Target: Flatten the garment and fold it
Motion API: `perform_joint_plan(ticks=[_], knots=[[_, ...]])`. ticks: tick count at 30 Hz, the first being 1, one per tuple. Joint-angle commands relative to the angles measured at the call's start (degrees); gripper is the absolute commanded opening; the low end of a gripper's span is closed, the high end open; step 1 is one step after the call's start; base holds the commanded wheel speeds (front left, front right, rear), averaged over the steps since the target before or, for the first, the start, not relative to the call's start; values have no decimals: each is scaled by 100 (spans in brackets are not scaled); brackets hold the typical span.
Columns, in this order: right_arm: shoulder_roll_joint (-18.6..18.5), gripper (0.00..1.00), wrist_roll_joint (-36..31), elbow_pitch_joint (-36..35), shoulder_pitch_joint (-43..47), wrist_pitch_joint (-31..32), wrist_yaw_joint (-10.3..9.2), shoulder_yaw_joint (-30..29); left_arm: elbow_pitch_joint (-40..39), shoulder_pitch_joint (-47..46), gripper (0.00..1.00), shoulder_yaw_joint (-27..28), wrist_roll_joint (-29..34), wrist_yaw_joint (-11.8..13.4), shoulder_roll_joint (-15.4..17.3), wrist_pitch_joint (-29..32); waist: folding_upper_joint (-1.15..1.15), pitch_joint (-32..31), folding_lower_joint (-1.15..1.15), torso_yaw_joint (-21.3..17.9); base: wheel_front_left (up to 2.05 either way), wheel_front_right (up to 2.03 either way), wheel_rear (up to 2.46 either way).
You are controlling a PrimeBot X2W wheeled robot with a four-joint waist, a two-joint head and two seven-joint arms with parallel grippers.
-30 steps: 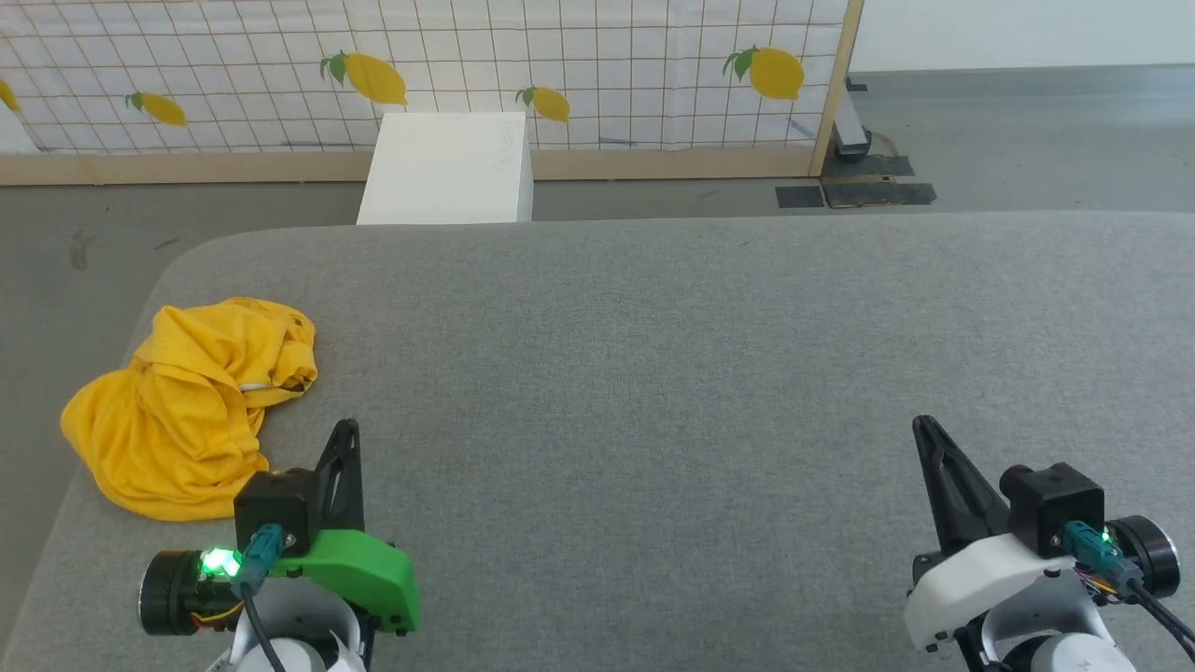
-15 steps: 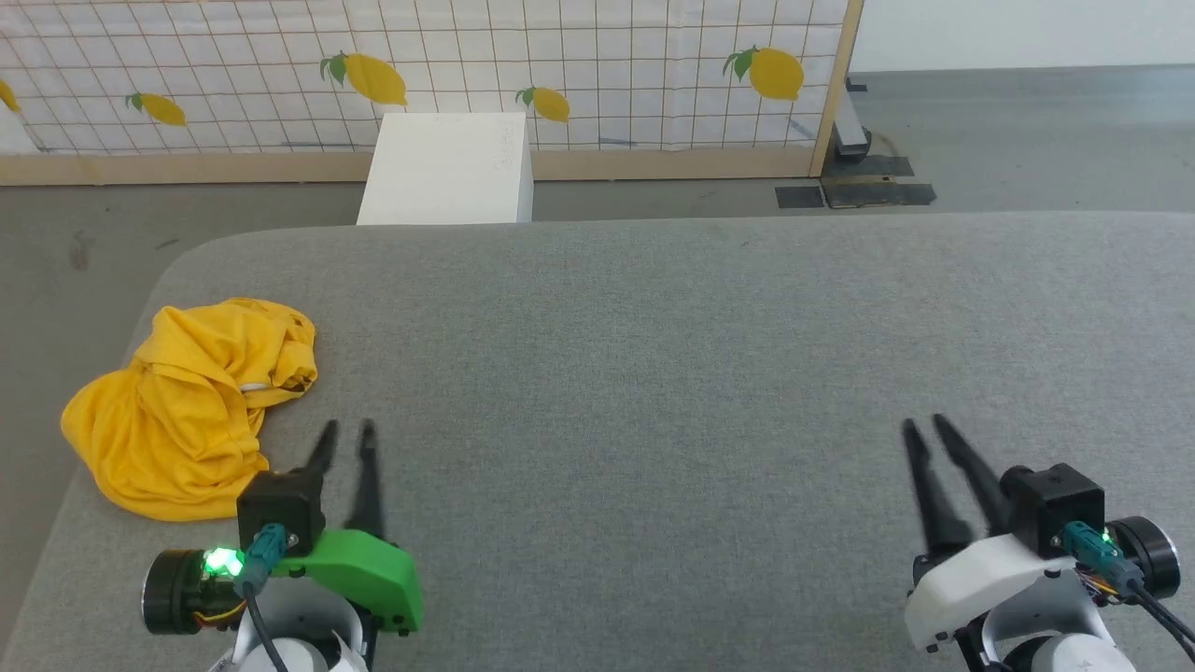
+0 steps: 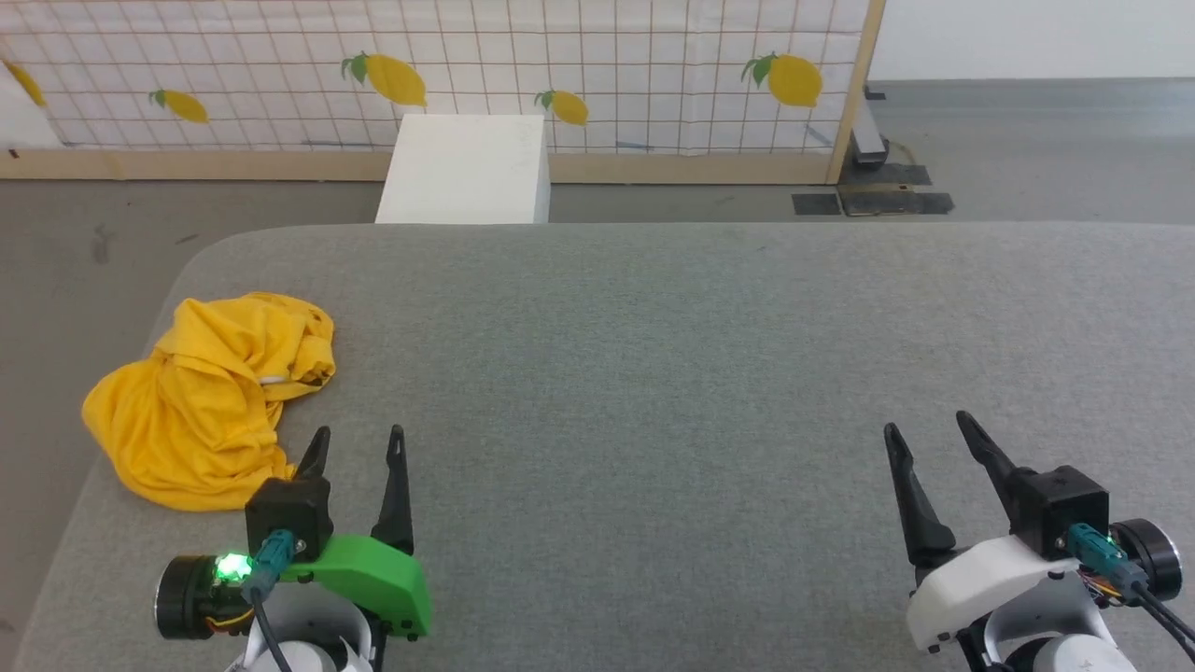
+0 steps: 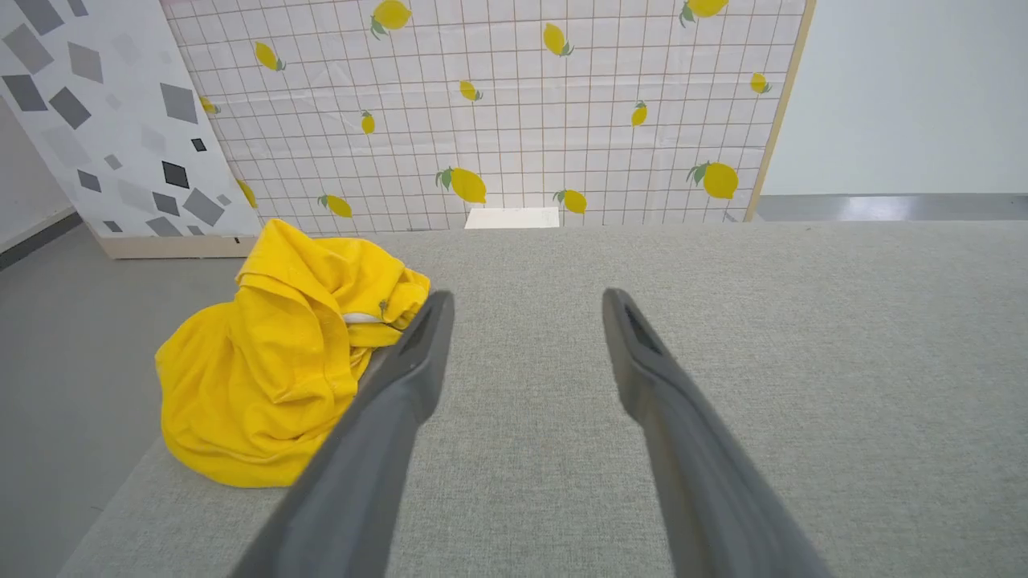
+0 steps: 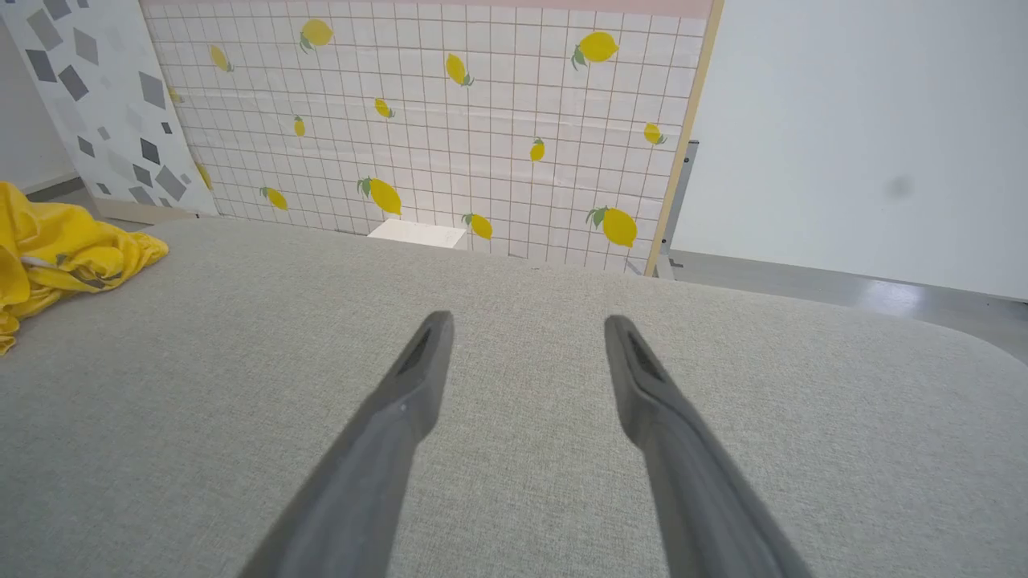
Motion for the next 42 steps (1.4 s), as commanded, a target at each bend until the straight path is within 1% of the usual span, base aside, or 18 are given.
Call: perform_joint_plan(ticks=[1,9,32,42], knots=[[2,100,61,26,-6,-66,-1,-15,46,-68,100,-22,-53,53,14,-51,0,-7,0,62,0,0,0],[2,100,110,71,-16,-125,-2,-26,126,-84,100,-39,-164,114,47,-147,0,-26,0,352,0,0,0],[5,100,236,213,-54,-321,-3,-71,261,-60,100,-66,-527,309,169,-420,0,-79,0,1379,0,0,0],[5,100,277,249,-61,-381,-4,-75,301,-23,100,-88,-687,415,206,-538,0,-95,0,1714,-7,-7,-7]])
